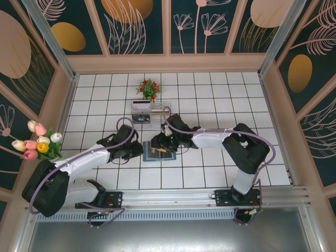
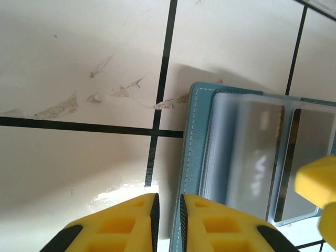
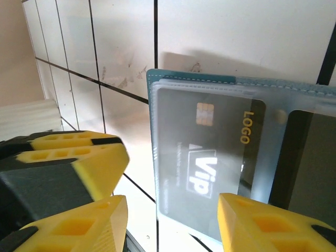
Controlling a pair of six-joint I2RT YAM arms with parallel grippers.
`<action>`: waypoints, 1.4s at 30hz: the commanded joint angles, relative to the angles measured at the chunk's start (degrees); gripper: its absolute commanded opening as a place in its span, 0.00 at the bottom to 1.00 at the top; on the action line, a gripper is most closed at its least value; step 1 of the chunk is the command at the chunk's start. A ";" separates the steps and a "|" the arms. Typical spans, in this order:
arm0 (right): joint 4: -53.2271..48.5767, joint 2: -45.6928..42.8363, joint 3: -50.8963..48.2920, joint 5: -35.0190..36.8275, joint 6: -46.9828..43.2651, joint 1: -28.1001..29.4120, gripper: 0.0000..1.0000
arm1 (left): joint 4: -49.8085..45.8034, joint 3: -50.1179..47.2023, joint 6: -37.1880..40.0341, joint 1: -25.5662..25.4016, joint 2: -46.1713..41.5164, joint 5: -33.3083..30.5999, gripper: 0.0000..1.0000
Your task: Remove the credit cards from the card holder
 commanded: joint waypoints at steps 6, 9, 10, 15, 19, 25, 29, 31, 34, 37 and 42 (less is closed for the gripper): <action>-1.78 0.19 2.09 1.89 0.26 0.19 0.50 | 0.55 3.06 -0.40 -0.17 -2.87 1.43 0.16; -3.47 -2.13 2.26 4.44 -0.69 -0.32 0.50 | 4.49 3.47 -1.29 -0.17 -1.76 5.21 0.15; -4.21 -2.63 2.27 5.07 -1.07 -0.58 0.49 | 5.85 3.34 -1.68 -0.27 -1.19 6.39 0.14; -5.34 -4.04 0.39 6.41 -1.20 -0.89 0.44 | 8.32 2.93 -2.50 -0.68 1.57 7.82 0.06; -5.21 -3.82 -0.53 6.90 -0.44 -0.89 0.37 | 8.58 2.18 -3.00 -0.79 3.64 7.72 0.00; -5.52 -2.71 -0.50 6.71 -0.04 -0.72 0.30 | 10.69 0.27 -4.84 -0.73 4.76 9.13 0.00; -5.80 -1.84 -0.54 6.91 -0.12 -0.70 0.28 | 10.38 -0.74 -4.91 -0.79 4.48 7.68 0.00; -5.72 -1.29 -0.43 6.74 -0.27 -0.67 0.27 | 11.36 -1.42 -5.16 -0.73 5.43 8.36 0.00; -5.63 -0.65 -0.17 6.56 -0.44 -0.71 0.24 | 12.04 -1.50 -5.11 -0.74 6.86 9.19 0.00; -5.65 -0.28 -0.17 6.47 -0.60 -0.89 0.23 | 11.23 -0.88 -4.23 -0.74 7.44 8.69 0.00; -5.81 0.50 -0.33 6.12 -1.07 -1.16 0.22 | 10.01 -1.26 -3.79 -0.73 8.69 8.03 0.00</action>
